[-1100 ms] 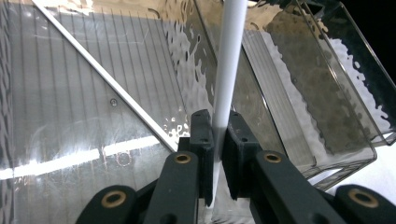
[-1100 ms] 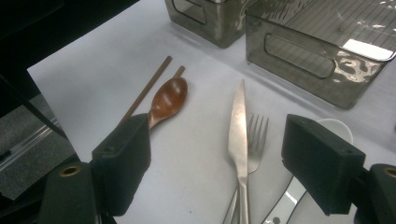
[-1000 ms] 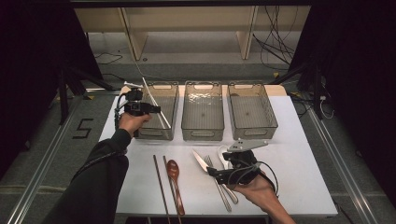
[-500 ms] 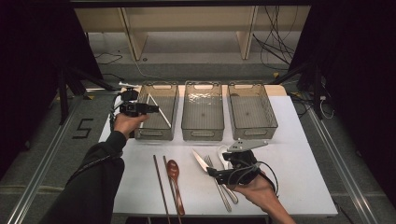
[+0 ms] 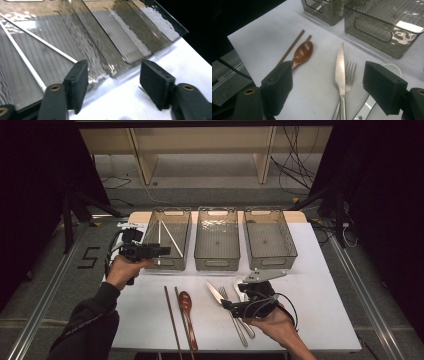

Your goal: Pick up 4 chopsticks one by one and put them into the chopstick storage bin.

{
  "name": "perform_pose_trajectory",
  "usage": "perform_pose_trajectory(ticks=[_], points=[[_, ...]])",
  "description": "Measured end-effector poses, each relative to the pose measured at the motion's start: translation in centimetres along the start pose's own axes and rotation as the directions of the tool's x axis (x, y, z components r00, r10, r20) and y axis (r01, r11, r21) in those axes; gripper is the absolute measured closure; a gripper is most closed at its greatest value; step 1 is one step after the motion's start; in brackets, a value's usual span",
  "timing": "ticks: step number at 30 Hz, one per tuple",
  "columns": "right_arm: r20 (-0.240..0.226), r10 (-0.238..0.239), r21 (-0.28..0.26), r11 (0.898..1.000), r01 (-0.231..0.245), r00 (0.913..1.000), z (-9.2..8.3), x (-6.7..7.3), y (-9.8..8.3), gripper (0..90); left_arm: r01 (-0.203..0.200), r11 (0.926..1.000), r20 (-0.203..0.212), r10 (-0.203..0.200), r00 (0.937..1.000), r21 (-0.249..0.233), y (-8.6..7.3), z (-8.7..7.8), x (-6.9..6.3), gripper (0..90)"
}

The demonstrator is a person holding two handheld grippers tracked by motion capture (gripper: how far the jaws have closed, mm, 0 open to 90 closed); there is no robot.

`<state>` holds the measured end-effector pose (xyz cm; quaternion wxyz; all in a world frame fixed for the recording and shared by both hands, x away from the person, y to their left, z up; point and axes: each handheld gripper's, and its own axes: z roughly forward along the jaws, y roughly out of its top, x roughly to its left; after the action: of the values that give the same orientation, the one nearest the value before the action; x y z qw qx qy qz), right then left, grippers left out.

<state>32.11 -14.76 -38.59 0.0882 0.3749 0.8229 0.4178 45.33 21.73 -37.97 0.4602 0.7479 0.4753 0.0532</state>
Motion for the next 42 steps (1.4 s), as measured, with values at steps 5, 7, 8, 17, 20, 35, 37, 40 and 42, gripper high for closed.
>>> perform_pose_trajectory(ticks=[5,7,8,17,20,35,37,40,42], points=[[-0.003,-0.002,-0.001,1.0,0.002,1.0,-0.1,0.0,0.0,24.8,-0.113,0.9925,-0.007,0.113,0.9935,0.046,-1.5,-0.5,-1.1,33.5],[-0.002,-0.001,0.0,1.0,0.001,1.0,0.0,0.0,0.0,24.8,-0.161,0.9829,-0.016,0.163,0.9866,0.09,-2.2,-0.2,-1.6,32.4],[-0.002,0.0,0.001,1.0,0.0,1.0,0.0,0.0,0.0,24.8,-0.172,0.9796,-0.018,0.175,0.9844,0.104,-2.4,-0.1,-1.7,31.9],[-0.003,0.002,0.003,1.0,-0.002,1.0,0.0,0.0,0.0,24.8,-0.188,0.9591,-0.041,0.201,0.9788,0.212,-4.6,0.2,-2.9,26.4],[-0.001,-0.002,0.007,1.0,0.002,1.0,0.0,0.0,-0.1,24.8,-0.149,0.9568,-0.071,0.172,0.9826,0.25,-5.6,0.2,-3.4,25.5],[0.002,-0.002,0.007,1.0,0.002,1.0,0.0,0.1,-0.1,24.8,-0.032,0.9246,-0.178,0.107,0.9782,0.38,-9.6,1.5,-5.8,21.6],[0.003,-0.002,0.007,1.0,0.002,1.0,0.0,0.1,-0.1,24.8,-0.012,0.923,-0.183,0.089,0.979,0.385,-9.9,1.6,-5.8,20.6],[0.002,-0.001,0.006,1.0,0.001,1.0,-0.1,0.1,-0.1,24.7,0.004,0.9188,-0.19,0.077,0.9788,0.395,-10.3,1.8,-5.9,18.4],[0.003,-0.002,0.006,1.0,0.002,1.0,-0.1,0.1,-0.1,24.7,0.001,0.9117,-0.189,0.084,0.9783,0.411,-10.5,2.0,-6.0,18.3]])
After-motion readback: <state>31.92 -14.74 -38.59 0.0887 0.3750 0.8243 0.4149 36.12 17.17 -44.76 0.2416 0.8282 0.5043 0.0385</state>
